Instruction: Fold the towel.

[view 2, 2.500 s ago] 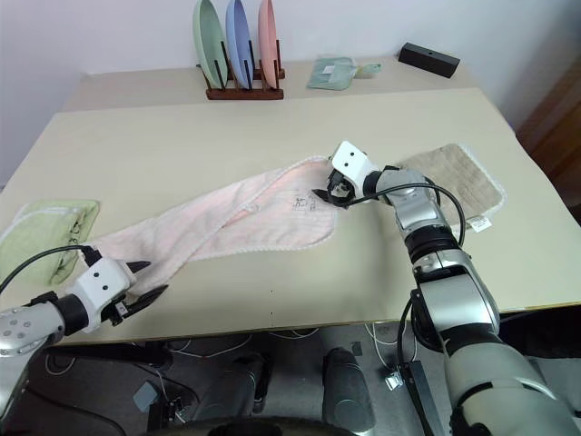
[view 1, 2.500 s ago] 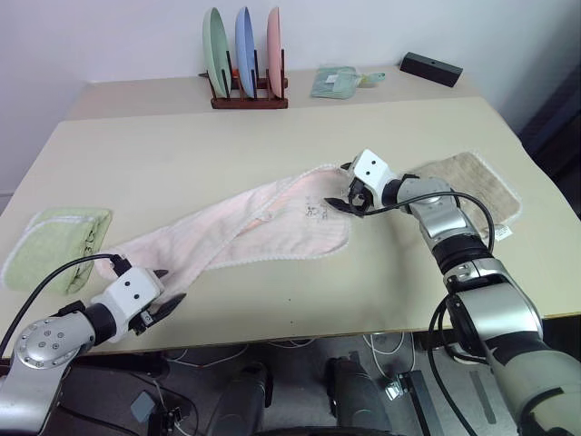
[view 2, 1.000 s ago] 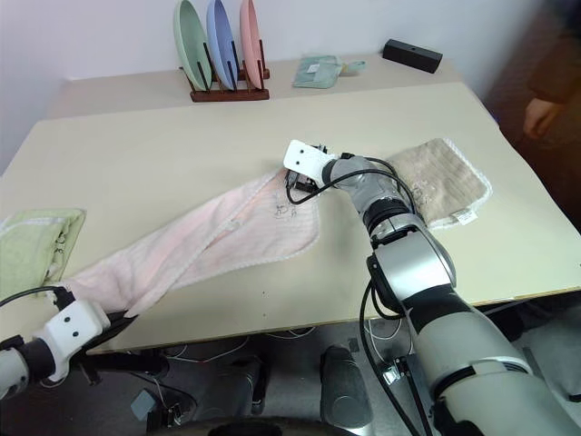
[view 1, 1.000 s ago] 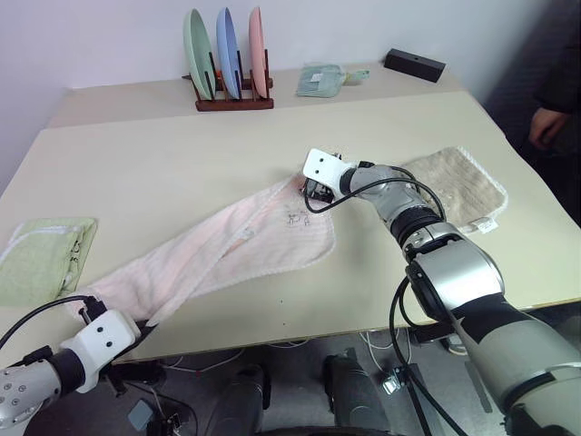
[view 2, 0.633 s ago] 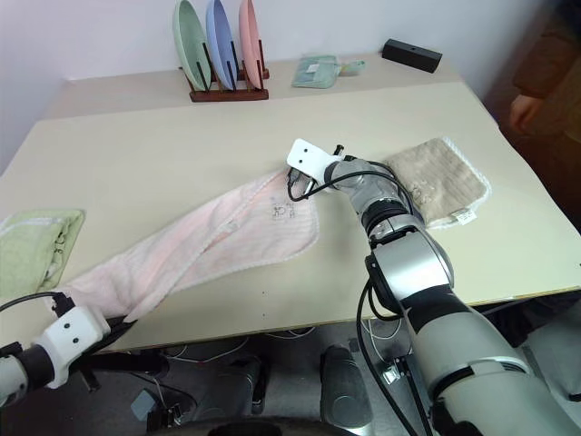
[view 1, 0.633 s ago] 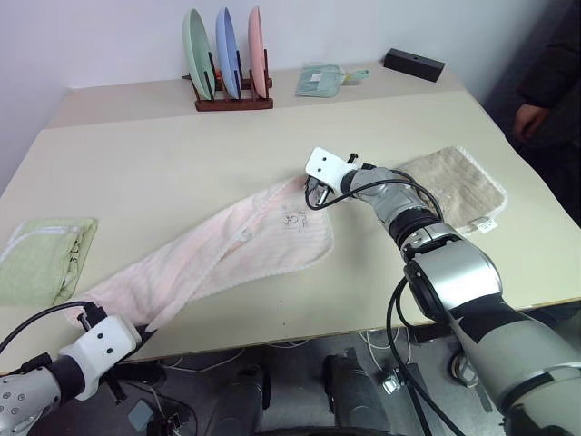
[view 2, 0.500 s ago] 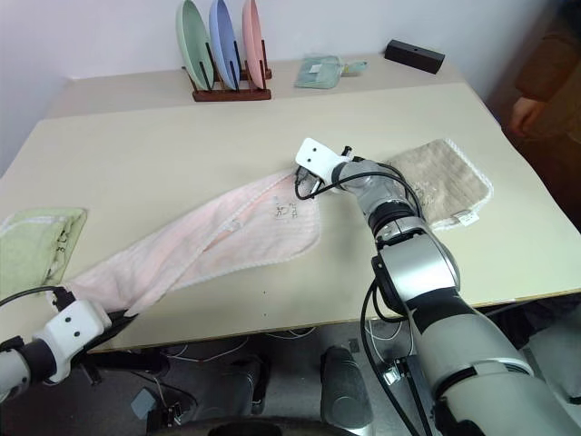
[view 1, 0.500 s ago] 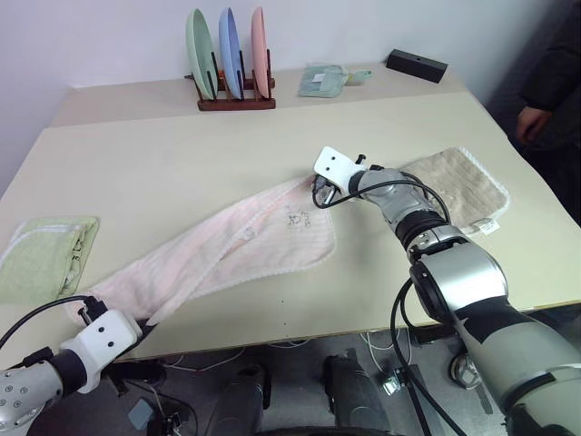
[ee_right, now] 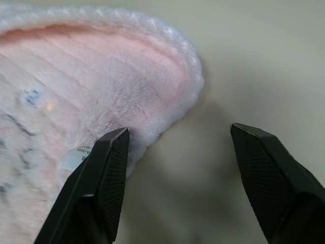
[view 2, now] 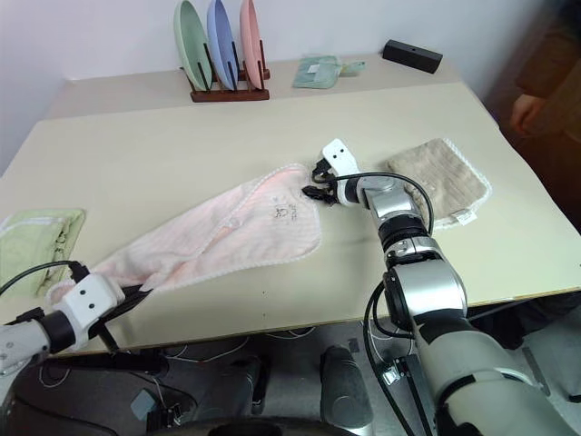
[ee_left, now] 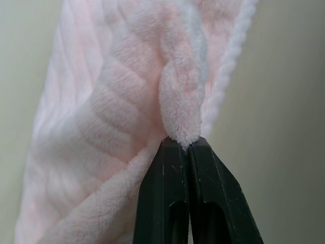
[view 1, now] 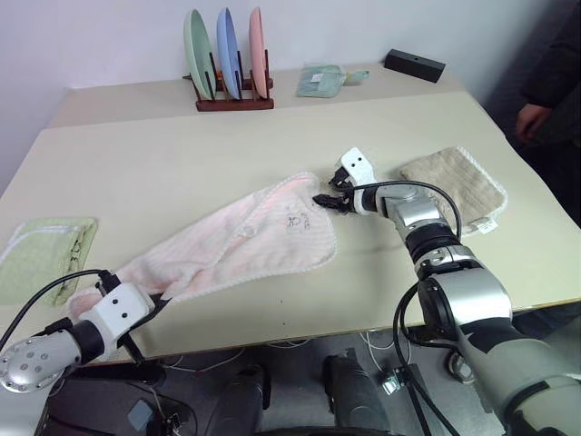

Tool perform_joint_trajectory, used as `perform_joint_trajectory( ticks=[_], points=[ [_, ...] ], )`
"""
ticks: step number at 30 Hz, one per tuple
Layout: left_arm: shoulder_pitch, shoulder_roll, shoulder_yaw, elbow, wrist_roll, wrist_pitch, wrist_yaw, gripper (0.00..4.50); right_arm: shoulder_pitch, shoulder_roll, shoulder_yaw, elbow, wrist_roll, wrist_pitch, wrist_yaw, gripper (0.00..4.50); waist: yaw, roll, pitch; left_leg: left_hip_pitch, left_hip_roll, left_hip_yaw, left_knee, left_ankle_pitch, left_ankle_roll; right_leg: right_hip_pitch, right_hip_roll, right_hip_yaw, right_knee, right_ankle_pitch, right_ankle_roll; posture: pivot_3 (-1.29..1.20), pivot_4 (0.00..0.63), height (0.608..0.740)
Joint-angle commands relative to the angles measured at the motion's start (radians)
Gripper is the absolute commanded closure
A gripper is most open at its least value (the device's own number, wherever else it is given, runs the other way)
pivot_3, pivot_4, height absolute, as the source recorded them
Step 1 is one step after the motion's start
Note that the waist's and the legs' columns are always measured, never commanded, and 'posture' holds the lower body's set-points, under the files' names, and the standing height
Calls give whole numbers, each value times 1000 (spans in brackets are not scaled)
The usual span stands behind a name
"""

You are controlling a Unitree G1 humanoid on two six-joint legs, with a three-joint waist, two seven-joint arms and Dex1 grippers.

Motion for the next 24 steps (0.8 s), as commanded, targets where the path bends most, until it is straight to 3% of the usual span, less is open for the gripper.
perform_joint_trajectory(
  ticks=[1, 3, 5, 7, 11, 12, 15, 19, 24],
  points=[
    [-6, 10, -6, 0, 4, -7, -3, 4500, 21, 15, -10, -83, 48, 99, 20, 1243, 0, 0, 0, 0, 0, 0, 0, 0, 0, 0, 0, 0, 0, 0, 0, 0, 150, 738],
    [-10, 9, -14, 1, 7, -9, -2, 4500, 42, 18, 8, -120, 47, 123, 28, 1243, 0, 0, 0, 0, 0, 0, 0, 0, 0, 0, 0, 0, 0, 0, 0, 0, 150, 738],
    [-13, 7, -23, 1, 10, -10, 1, 4500, 60, 19, 23, -151, 45, 131, 34, 1737, 0, 0, 0, 0, 0, 0, 0, 0, 0, 0, 0, 0, 0, 0, 0, 0, 150, 738],
    [-13, 6, -29, -1, 12, -11, 5, 4500, 76, 16, 35, -186, 44, 133, 42, 2414, 0, 0, 0, 0, 0, 0, 0, 0, 0, 0, 0, 0, 0, 0, 0, 0, 150, 738],
    [-7, 8, -34, -8, 19, -12, 9, 4500, 123, -13, 77, -291, 33, 104, 83, 4227, 1, 0, 0, 0, 0, 0, 0, 0, 0, 0, 0, 0, 0, 0, 0, 0, 150, 738],
    [-5, 8, -33, -12, 19, -11, 9, 4500, 141, -28, 88, -329, 29, 94, 98, 4454, 1, 0, 0, 0, 0, 0, 0, 0, 0, 0, 0, 0, 0, 0, 0, 0, 150, 738],
    [-1, 8, -28, -23, 15, -8, 8, 4500, 198, -76, 108, -454, 51, 99, 164, 4454, 8, 0, 0, 0, 0, 0, 0, 0, 0, 0, -1, 0, 0, 0, 0, 0, 150, 738],
    [-8, 14, -19, -25, 6, -8, 0, 4500, 372, -236, 126, -809, 137, 166, 357, 4454, 29, 0, 0, -1, 0, 0, 1, 0, 0, 0, -1, 0, -1, 0, 0, 0, 150, 738],
    [-39, 23, -35, -8, 6, -11, -6, 4500, 474, -346, 126, -985, 147, 225, 354, 4454, 26, -1, 0, -1, 0, 1, 3, 0, 0, 1, -1, -1, -1, 0, 1, 0, 150, 738]
  ],
)
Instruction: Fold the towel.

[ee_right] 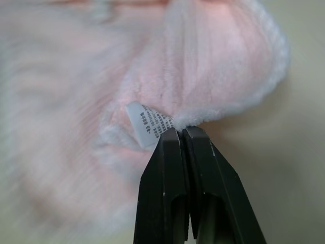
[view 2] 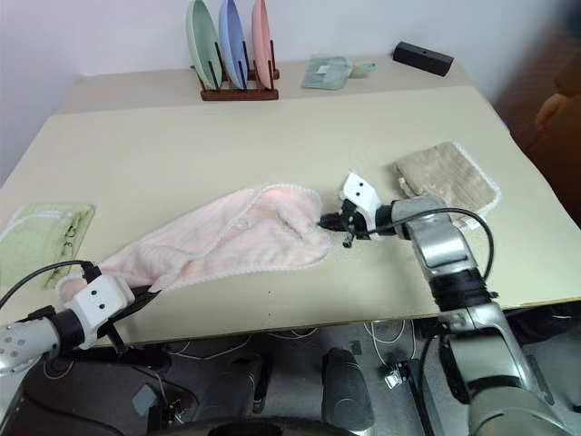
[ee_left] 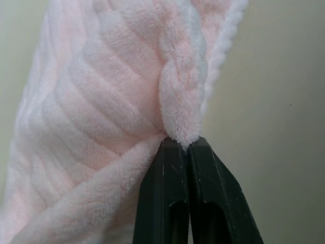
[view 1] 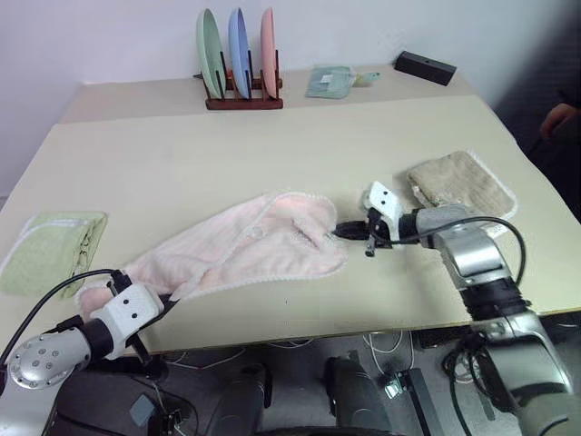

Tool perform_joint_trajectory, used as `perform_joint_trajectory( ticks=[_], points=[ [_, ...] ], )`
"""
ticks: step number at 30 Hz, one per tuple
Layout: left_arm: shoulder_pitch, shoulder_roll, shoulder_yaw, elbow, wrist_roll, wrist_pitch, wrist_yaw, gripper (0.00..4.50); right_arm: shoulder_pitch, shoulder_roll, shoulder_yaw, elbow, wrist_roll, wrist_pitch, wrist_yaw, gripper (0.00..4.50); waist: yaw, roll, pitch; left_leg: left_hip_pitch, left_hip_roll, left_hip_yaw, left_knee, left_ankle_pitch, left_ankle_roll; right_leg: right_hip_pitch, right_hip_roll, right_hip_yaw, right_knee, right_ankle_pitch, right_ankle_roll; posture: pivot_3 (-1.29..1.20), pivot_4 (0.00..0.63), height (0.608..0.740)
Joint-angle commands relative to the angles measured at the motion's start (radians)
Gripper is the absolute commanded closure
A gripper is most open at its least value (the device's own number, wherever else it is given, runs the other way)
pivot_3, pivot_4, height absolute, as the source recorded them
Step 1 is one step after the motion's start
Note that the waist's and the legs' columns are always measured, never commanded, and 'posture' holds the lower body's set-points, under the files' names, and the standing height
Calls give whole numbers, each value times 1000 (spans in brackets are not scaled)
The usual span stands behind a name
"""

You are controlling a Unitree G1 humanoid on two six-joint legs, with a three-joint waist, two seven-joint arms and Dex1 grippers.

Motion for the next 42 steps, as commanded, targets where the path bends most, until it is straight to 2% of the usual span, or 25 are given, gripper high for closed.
perform_joint_trajectory(
  ticks=[1, 3, 6, 9, 10, 14, 19, 26, 35, 36, 37, 40, 41, 42],
  points=[
    [-28, 16, -1, 0, -10, -9, -11, 4500, 12, -40, -12, -94, 4, 33, -37, 4454, -1, 0, 0, 0, 0, 0, 0, 0, 0, 0, 0, 0, 0, 0, 0, 0, 150, 738],
    [-36, 17, -5, 6, -9, -10, -15, 4500, 8, -46, -13, -92, -3, 44, -65, 4454, -1, 0, 0, 0, 0, 0, 1, 0, 0, 0, 0, 0, 0, 0, 0, 0, 150, 738],
    [-73, 23, -22, 21, -5, -9, -22, 4500, -18, -72, -28, -40, -30, 23, -116, 3706, 2, 0, 0, 0, 0, 0, 1, 0, 0, 0, 0, 0, 0, 0, 0, 0, 150, 738],
    [-88, 25, -29, 29, -4, -9, -25, 4500, -45, -84, -35, 19, -50, 6, -165, 2240, 6, 0, 0, -1, 0, 0, 2, 0, 0, 0, -1, 0, 0, 0, 0, 0, 150, 738],
    [-90, 25, -30, 30, -3, -9, -25, 4500, -57, -87, -44, 45, -46, 4, -174, 1873, 7, 0, 0, -1, 0, 0, 2, 0, 0, 0, -1, 0, 0, 0, 0, 0, 150, 738],
    [-87, 24, -34, 27, -1, -10, -25, 4500, -103, -86, -87, 114, -7, 13, -186, 1873, 7, 0, 0, -1, 0, 0, 2, 0, 0, 0, -1, 0, 0, 0, 0, 0, 150, 738],
    [-88, 20, -43, 17, 0, -2, -20, 4500, -169, -10, -114, 159, 58, 88, -212, 1873, -1, 0, 0, -1, 0, 0, 2, 0, 0, 0, 0, 0, 0, 0, 0, 0, 150, 738],
    [-93, 14, -52, -1, -3, 16, -9, 4500, -203, 118, -33, 253, 18, 97, -281, 1873, 1, 0, 0, -1, 0, 0, 2, 0, 0, 0, 0, 0, 0, 0, 0, 0, 150, 738],
    [-64, 14, -36, -23, -5, 25, 2, 4500, -204, 130, 49, 341, -57, 10, -294, 1873, 0, 0, 0, -1, -1, 0, 2, 0, 0, 0, 0, 0, 0, 0, 0, 0, 150, 738],
    [-62, 14, -34, -23, -6, 25, 3, 4500, -203, 128, 45, 336, -52, 12, -288, 2376, 0, 0, 0, -1, -1, 0, 2, 0, 0, 0, 0, 0, 0, 0, 0, 0, 150, 738],
    [-60, 15, -33, -23, -6, 25, 5, 4500, -200, 123, 43, 328, -51, 11, -281, 2631, -1, 0, 0, -1, -1, 0, 2, 0, 0, 0, 0, 0, 1, 0, 0, 0, 150, 738],
    [-57, 17, -32, -22, -7, 23, 7, 4500, -190, 109, 39, 306, -51, 9, -271, 4177, 1, 0, 0, -1, -1, 0, 2, 0, 0, 0, 0, 0, 1, 0, 0, 0, 150, 738],
    [-59, 18, -31, -20, -9, 23, 7, 4500, -189, 104, 34, 299, -50, 10, -271, 4468, 1, 0, 0, -1, -1, 0, 2, 0, 0, 0, 0, 0, 1, 0, 0, 0, 150, 738],
    [-63, 18, -28, -17, -11, 22, 6, 4500, -188, 100, 27, 293, -48, 11, -274, 4468, 2, 0, 0, -1, -1, 0, 2, 0, 0, 0, 0, 0, 1, 0, 0, 0, 150, 738]
  ],
)
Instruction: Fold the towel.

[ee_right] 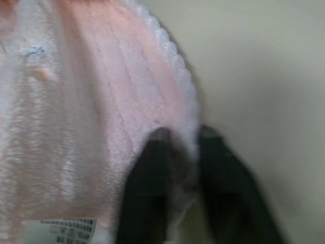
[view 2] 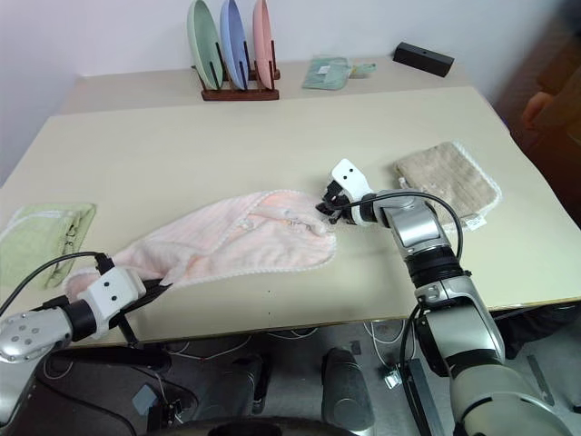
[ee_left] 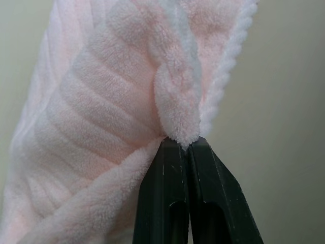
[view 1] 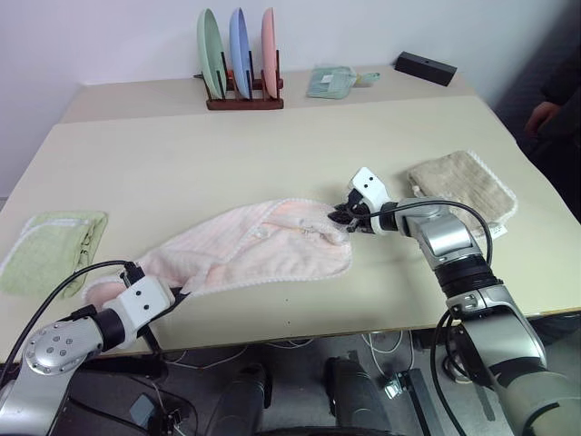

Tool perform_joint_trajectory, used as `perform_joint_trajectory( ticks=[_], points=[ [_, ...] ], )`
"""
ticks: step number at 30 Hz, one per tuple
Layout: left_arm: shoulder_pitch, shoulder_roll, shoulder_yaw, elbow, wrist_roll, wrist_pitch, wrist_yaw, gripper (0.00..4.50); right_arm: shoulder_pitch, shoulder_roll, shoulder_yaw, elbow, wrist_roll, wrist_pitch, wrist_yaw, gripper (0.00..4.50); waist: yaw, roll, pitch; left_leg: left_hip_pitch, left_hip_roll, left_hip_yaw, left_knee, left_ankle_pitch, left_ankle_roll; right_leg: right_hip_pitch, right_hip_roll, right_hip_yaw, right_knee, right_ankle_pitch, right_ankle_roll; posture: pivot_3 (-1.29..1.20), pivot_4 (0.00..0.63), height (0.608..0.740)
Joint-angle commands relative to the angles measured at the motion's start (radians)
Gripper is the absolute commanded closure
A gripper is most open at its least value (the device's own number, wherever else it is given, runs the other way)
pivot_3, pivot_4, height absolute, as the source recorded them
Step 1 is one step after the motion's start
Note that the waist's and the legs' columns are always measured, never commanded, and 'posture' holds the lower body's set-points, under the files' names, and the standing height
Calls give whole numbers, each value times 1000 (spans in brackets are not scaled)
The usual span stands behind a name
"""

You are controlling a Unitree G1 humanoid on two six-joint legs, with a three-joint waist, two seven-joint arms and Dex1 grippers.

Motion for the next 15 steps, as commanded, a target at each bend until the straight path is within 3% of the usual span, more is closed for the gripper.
perform_joint_trajectory(
  ticks=[1, 8, 12, 15],
  points=[
    [-4, 7, 35, -15, -16, -3, 2, 4500, 0, -32, -24, -43, -2, -2, -5, 4468, 1, 0, 0, 0, 0, 0, 0, 0, 0, 0, 0, 0, 0, 0, 0, 0, 150, 738],
    [-209, -50, 163, -11, -247, 130, 58, 4500, -108, -100, -76, -3, -36, -113, -84, 4468, 4, 0, 1, -1, 0, -1, 2, 0, 0, 0, 0, 0, 0, 0, 0, 0, 150, 738],
    [-520, -62, 171, 144, -253, 149, 172, 4500, -271, -127, -68, 168, -107, -323, -159, 4468, 3, 0, 1, -1, -1, -1, 3, 0, 0, 0, 1, -1, 1, 0, 0, 0, 150, 738],
    [-851, -87, 164, 332, -251, 131, 280, 4500, -458, -126, -83, 346, -143, -491, -249, 4468, 2, -2, 2, -1, -2, -1, 4, 1, -1, 0, 1, -1, 2, 1, 0, 0, 150, 738]
  ],
)
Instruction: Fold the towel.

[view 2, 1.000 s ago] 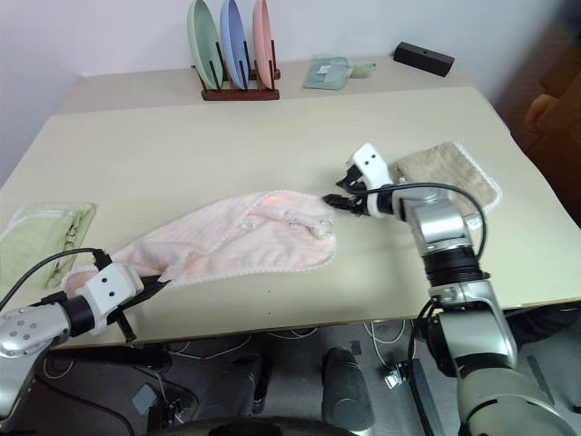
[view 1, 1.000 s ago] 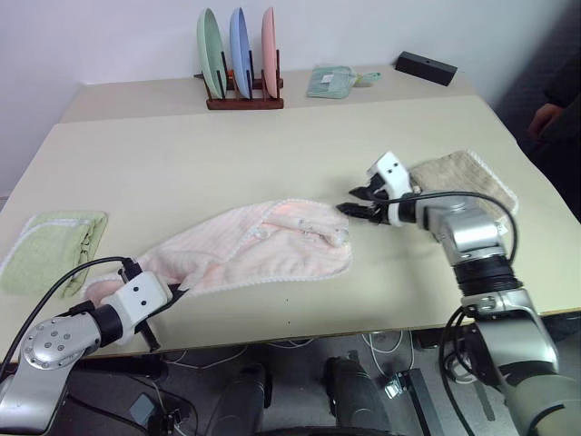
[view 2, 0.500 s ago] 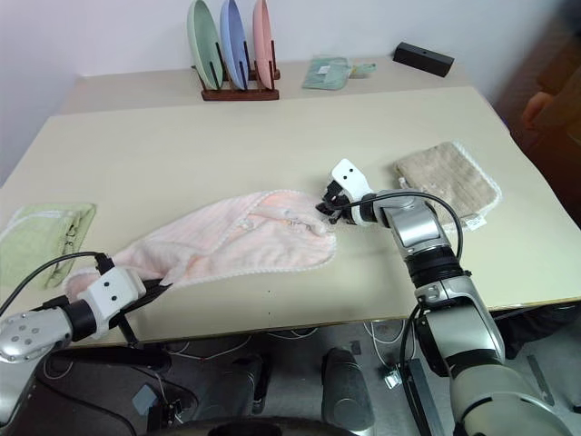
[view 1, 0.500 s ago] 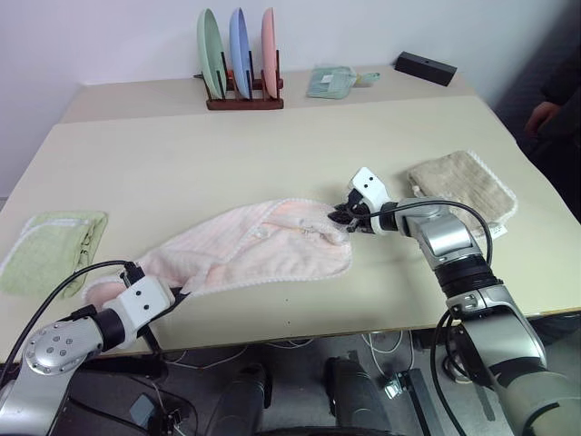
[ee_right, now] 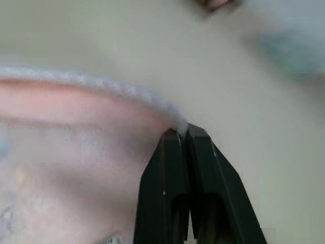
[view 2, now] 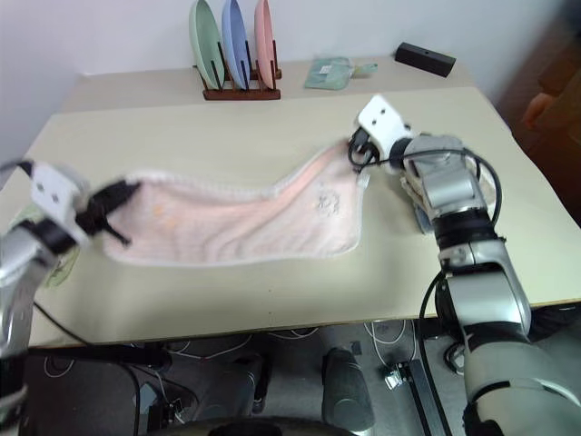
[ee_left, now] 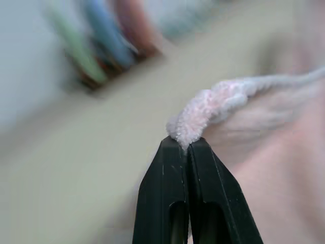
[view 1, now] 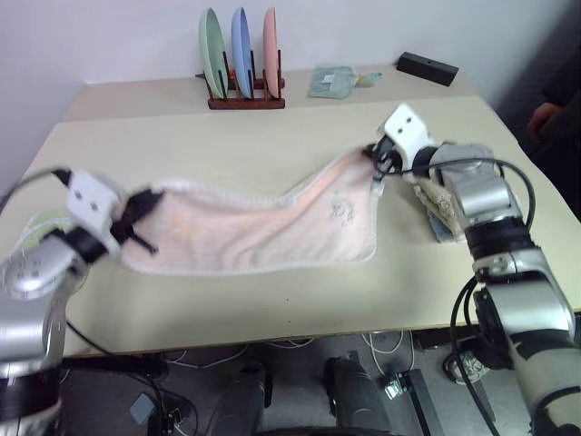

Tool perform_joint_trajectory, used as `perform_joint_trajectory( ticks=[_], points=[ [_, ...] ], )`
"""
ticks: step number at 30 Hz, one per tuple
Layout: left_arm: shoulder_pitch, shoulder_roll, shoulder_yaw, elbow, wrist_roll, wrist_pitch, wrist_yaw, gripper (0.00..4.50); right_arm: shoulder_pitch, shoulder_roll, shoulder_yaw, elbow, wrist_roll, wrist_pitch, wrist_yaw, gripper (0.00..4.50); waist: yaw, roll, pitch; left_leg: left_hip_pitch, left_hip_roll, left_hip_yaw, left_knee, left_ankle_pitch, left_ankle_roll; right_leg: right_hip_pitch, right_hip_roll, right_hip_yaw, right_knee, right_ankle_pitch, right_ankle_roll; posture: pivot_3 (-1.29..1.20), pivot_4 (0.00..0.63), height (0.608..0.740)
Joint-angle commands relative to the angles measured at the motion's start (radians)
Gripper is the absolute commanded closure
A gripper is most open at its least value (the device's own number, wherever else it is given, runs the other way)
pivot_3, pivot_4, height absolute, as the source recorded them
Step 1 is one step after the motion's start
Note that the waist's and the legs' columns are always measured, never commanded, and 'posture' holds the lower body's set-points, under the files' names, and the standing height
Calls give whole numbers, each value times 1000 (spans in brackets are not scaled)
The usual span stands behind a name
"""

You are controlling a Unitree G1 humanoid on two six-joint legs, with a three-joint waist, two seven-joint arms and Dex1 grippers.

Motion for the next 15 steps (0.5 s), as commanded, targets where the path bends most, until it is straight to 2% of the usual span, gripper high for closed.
perform_joint_trajectory(
  ticks=[1, 4, 7, 11, 15],
  points=[
    [-253, -4, 21, 147, 5, -36, 111, 4500, -182, -6, -39, 142, -32, -182, -90, 4468, -2, -2, 2, -1, 0, -1, 1, 1, -1, -1, 0, 0, 0, 0, 0, 0, 150, 738],
    [-462, 5, 50, 312, 15, -99, 175, 4500, -281, -21, -59, 197, -17, -272, -84, 4468, -10, -3, 1, 0, 0, 4, 0, 2, -5, -2, -2, -1, -1, 1, 0, 0, 150, 738],
    [-503, 33, 61, 370, -1, -130, 144, 4500, -291, -38, -73, 174, 2, -319, -24, 4468, -21, -3, 1, -1, 0, 7, -2, 0, -4, -3, -2, -1, -2, 0, 1, 0, 150, 738],
    [-335, 74, 58, 283, -28, -103, 31, 4500, -175, -61, -87, 22, 71, -319, 122, 4468, -36, -2, 1, 0, 1, 14, -3, -2, -2, -5, -4, -1, -2, 1, 2, 0, 150, 738],
    [70, 89, 120, 53, -102, 25, -70, 4500, 194, -160, -74, -408, 211, -118, 353, 4468, -33, -3, 1, 0, 4, 18, -5, -3, 0, -8, -4, 0, -1, 1, 2, 0, 150, 738]
  ],
)
